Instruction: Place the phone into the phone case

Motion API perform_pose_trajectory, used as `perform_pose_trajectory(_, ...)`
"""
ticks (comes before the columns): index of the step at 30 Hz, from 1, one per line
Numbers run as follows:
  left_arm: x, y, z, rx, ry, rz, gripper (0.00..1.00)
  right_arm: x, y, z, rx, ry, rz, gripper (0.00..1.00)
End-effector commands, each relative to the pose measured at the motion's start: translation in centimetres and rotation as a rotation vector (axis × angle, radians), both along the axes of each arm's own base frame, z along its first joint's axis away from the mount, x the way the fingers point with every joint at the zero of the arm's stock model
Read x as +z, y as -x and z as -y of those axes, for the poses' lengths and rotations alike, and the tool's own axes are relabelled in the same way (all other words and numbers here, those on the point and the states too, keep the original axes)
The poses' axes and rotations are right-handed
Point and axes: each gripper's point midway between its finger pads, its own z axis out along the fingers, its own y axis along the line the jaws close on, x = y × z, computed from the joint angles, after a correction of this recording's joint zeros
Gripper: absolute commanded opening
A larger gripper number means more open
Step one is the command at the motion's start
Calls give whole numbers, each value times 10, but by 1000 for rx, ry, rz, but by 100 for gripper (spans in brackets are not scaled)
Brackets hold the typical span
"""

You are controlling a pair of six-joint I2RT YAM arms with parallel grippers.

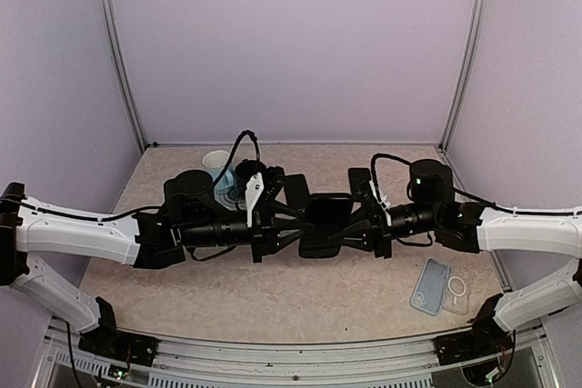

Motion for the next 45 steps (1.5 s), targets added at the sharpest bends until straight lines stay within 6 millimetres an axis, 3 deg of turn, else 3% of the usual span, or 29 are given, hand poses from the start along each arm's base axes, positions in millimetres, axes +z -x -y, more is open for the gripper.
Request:
perform_pose_trajectory(1, 35, 9, 11, -22, 62, 69, 44, 19, 9, -9, 44, -25, 68, 0)
perform_pose_trajectory(3, 45, 7, 14, -19, 73, 90, 44, 20, 11, -10, 50, -27, 72, 0)
perform_pose_trajectory(5, 54, 7, 19, -32, 87, 100, 37, 22, 12, -9, 52, -36, 78, 0)
perform_pose_trajectory(8, 56, 10, 26, -57, 89, 96, 0, 24, 14, -8, 50, -42, 85, 0)
perform_pose_trajectory(15, 48, 7, 21, 5, 52, 80, 0, 25, 9, -9, 15, -21, 43, 0)
perform_pose_trajectory(16, 46, 5, 18, 26, 42, 74, 13, 27, 6, -9, -8, -19, 29, 0)
perform_pose_trajectory(18, 57, -6, 2, 123, 58, 65, 60, 27, -11, -9, -107, -1, -17, 0)
perform_pose_trajectory(19, 57, -15, -7, 191, 54, 62, 73, 26, -26, -9, -189, 12, -82, 0)
perform_pose_trajectory(22, 70, -51, -56, 481, 81, -2, 88, 11, -62, -8, -357, 61, -283, 0)
perform_pose_trajectory(24, 65, -75, -95, 677, 63, -54, 91, -6, -76, -14, -414, 112, -416, 0)
perform_pose_trajectory(27, 49, -96, -142, 852, 23, -142, 93, -29, -83, -34, -414, 150, -595, 0)
perform_pose_trajectory(32, 24, -119, -197, 990, 55, -270, 94, -53, -85, -86, -367, 204, -709, 0)
perform_pose_trajectory(35, 17, -120, -206, 991, 71, -289, 95, -61, -89, -114, -346, 194, -778, 0)
perform_pose_trajectory(38, 11, -120, -204, 967, 57, -296, 96, -89, -96, -130, -359, 217, -885, 0)
perform_pose_trajectory(42, -4, -126, -201, 970, 4, -314, 96, -109, -91, -158, -301, 215, -1017, 0)
perform_pose_trajectory(45, -13, -129, -199, 967, -18, -334, 96, -126, -90, -168, -308, 259, -1037, 0)
